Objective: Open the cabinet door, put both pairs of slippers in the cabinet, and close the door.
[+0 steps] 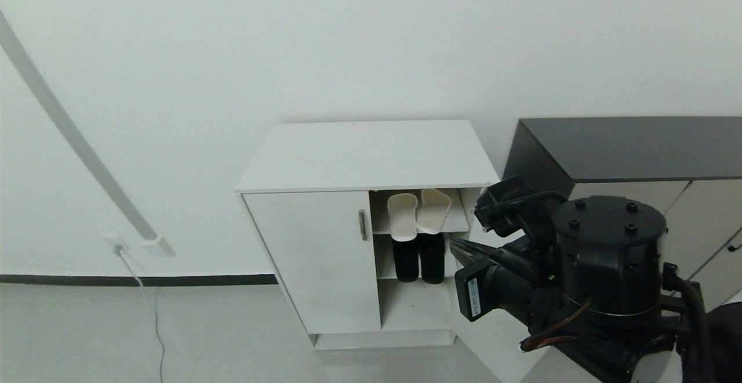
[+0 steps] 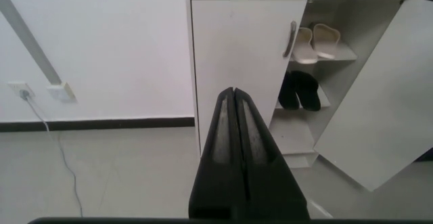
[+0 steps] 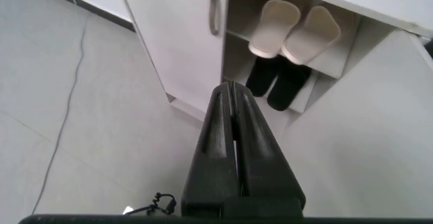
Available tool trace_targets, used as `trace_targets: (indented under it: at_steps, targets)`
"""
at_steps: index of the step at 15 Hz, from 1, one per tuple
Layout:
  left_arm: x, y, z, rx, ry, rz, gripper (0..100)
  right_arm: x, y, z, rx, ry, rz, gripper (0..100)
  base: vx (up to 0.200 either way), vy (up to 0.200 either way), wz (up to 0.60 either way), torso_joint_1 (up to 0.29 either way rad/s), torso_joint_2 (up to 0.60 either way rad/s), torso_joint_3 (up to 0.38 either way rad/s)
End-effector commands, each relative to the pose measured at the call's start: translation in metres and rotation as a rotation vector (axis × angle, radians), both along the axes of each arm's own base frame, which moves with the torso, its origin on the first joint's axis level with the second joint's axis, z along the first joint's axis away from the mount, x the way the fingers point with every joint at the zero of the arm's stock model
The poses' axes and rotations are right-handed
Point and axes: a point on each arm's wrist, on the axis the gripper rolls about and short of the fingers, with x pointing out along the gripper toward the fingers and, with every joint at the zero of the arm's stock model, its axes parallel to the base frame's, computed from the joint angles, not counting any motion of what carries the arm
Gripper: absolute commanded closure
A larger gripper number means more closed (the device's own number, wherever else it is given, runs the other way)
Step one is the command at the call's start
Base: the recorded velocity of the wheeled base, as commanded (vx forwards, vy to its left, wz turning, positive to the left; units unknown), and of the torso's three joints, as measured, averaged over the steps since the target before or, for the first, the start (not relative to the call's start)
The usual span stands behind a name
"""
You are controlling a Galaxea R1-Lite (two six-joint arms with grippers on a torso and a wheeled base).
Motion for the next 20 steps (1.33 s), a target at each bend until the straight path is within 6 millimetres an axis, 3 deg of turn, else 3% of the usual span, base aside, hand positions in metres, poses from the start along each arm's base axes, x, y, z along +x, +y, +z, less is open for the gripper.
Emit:
trace_targets:
  at_steps: [1,5,11,17,20]
  targets:
    - [0.0,0.0,0.0,0.0,0.0,0.0,100,0.0,0.0,0.0,-0.001,0.0,-0.001,100,0.0,0.0,-0.6,0.002,-0.01,0.007]
    - [0.0,0.0,0.0,0.0,0.0,0.0,100,0.003,-0.001,0.0,0.003,-0.001,-0.012,100,0.0,0.0,-0.6,0.006,0.0,0.004]
    - [0.0,0.0,0.0,0.0,0.0,-0.001,100,0.01,-0.004,-0.003,-0.003,0.004,-0.037,100,0.0,0.0,0.0,0.0,0.0,0.0]
    - [0.0,0.0,0.0,-0.002,0.0,-0.001,100,0.015,-0.007,-0.003,-0.017,-0.002,-0.057,100,-0.167,0.0,0.0,0.005,0.0,0.001]
    - [0.0,0.0,0.0,0.001,0.0,-0.004,100,0.041,-0.023,0.003,-0.027,-0.032,-0.146,100,0.0,0.0,0.0,0.0,0.0,0.0]
